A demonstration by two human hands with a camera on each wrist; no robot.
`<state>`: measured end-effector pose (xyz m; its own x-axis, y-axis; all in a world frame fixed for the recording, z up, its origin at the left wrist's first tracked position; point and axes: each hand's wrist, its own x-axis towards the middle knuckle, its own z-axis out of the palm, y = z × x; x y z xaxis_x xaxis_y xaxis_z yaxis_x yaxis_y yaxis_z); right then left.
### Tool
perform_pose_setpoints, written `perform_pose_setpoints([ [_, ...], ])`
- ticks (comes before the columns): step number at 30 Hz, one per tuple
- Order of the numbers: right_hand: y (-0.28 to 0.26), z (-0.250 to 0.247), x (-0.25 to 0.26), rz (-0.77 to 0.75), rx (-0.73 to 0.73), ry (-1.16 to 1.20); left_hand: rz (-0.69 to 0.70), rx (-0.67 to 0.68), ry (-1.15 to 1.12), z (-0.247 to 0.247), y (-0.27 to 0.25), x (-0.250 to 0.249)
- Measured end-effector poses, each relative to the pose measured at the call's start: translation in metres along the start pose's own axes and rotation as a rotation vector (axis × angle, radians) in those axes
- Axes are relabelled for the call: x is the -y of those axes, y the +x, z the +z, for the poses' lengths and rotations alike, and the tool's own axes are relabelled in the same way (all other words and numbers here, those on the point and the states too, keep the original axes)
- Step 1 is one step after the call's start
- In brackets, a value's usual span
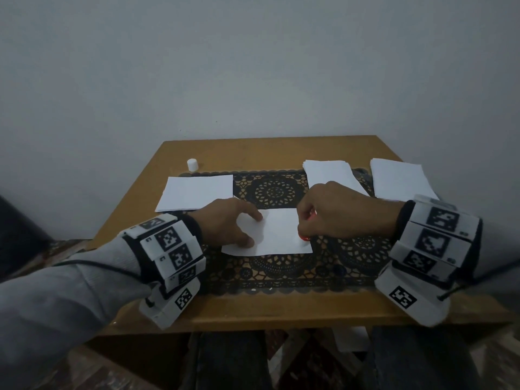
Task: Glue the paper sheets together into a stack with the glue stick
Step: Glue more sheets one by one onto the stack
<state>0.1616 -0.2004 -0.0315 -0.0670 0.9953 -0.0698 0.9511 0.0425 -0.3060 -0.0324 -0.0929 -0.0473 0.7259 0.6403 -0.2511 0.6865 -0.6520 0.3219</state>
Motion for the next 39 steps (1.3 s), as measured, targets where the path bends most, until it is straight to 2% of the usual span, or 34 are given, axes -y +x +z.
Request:
perform_pose_setpoints([
  [2, -0.003, -0.003, -0.001, -0.008, 0.052, 0.033, 0.007, -0.009, 0.026, -0.001, -0.002, -0.002],
  [4, -0.008, -0.014, -0.006, -0.006, 0.165, 0.050, 0.004, -0.020, 0.071, -0.001, -0.004, -0.004],
  [7, -0.014, -0.039, -0.015, -0.011, 0.266, -0.017, 0.002, -0.059, 0.208, -0.001, -0.006, -0.009],
  [10, -0.014, -0.057, -0.023, 0.032, 0.144, -0.059, 0.017, -0.083, 0.341, -0.001, -0.005, -0.015],
  [14, 0.004, -0.059, -0.029, 0.132, -0.054, 0.188, 0.067, -0.056, 0.382, -0.003, -0.003, -0.019],
  [18, 0.040, -0.048, -0.032, 0.143, -0.177, 0.256, 0.101, -0.008, 0.350, -0.004, -0.001, -0.017],
  [22, 0.085, -0.043, -0.039, 0.145, -0.395, 0.251, 0.151, 0.017, 0.368, -0.005, 0.001, -0.015],
  [24, 0.108, -0.041, -0.044, 0.179, -0.457, 0.263, 0.185, 0.019, 0.373, -0.006, 0.004, -0.013],
  [27, 0.141, -0.036, -0.050, 0.255, -0.458, 0.287, 0.210, 0.026, 0.352, -0.008, 0.006, -0.008],
  [31, 0.171, -0.030, -0.057, 0.313, -0.410, 0.178, 0.241, 0.029, 0.353, -0.009, 0.009, -0.005],
  [39, 0.185, -0.024, -0.059, 0.354, -0.401, 0.165, 0.263, 0.038, 0.360, -0.008, 0.013, -0.004],
])
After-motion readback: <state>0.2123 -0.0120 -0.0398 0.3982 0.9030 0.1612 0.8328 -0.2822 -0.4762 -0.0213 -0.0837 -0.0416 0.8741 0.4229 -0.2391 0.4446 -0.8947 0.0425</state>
